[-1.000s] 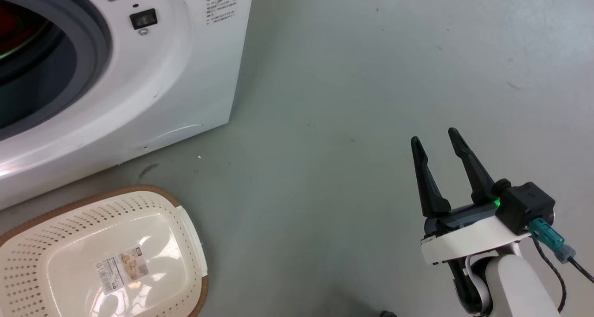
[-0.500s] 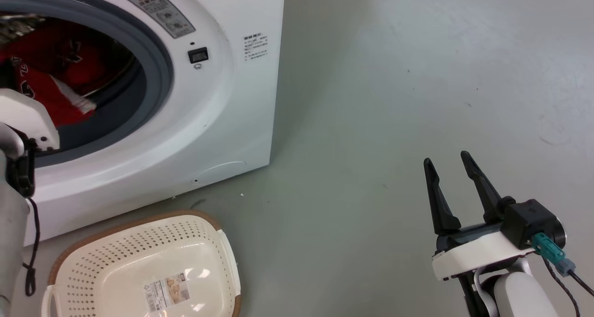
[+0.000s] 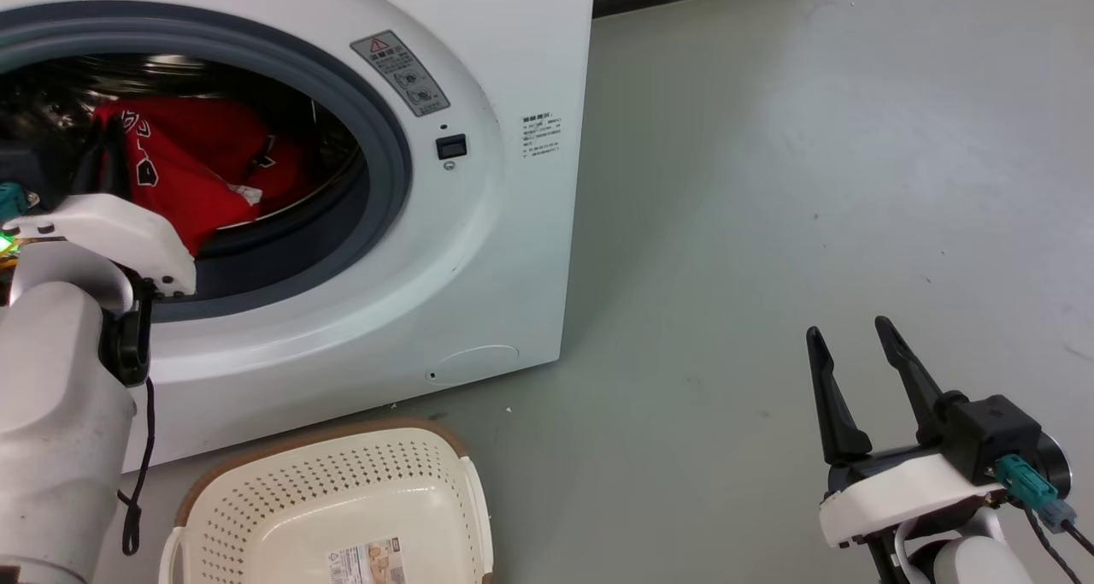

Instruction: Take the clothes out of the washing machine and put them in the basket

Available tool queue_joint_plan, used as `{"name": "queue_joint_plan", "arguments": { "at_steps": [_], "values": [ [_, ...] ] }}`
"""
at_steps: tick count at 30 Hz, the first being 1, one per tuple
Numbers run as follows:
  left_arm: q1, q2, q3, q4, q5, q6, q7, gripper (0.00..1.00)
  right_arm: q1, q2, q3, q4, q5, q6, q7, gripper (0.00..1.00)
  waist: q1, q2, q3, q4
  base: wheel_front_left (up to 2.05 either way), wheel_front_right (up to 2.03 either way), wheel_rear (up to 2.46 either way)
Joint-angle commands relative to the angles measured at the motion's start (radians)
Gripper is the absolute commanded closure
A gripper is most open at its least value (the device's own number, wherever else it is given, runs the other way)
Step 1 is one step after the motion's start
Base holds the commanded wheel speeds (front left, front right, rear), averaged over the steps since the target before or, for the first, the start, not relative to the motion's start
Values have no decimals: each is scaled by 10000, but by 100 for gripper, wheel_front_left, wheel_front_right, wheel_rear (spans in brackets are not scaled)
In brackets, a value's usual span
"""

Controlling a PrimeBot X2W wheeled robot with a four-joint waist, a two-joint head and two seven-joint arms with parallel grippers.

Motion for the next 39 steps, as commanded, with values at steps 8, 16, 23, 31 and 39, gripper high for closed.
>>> {"name": "queue_joint_plan", "arguments": {
  "at_steps": [8, 16, 23, 31, 39],
  "values": [
    [1516, -216, 324, -1997, 5, 304, -78, 100, 493, 10, -72, -360, -143, -7, 375, 0, 2, 0, -828, 603, 0, 0, 0],
    [3407, -86, 638, -4681, -137, 1057, -8, 100, 936, 11, -120, -657, -192, -7, 718, 0, 2, 0, -1302, 875, 0, 0, 0],
    [5218, 171, 919, -7448, -268, 1959, 472, 100, 1158, 11, -99, -843, -198, -7, 883, 0, 2, 0, -1421, 1071, 0, 0, 0],
    [7466, 266, 997, -9951, -296, 2995, 1155, 100, 1291, 11, -77, -1000, -367, -7, 1060, 0, 2, 0, -1489, 1312, 0, 0, 0],
    [8761, -495, 446, -9504, -879, 3052, 1358, 100, 1051, 11, 83, -1049, -320, -7, 1078, 0, 2, 0, -1169, 1470, 0, 0, 0]
  ]
}}
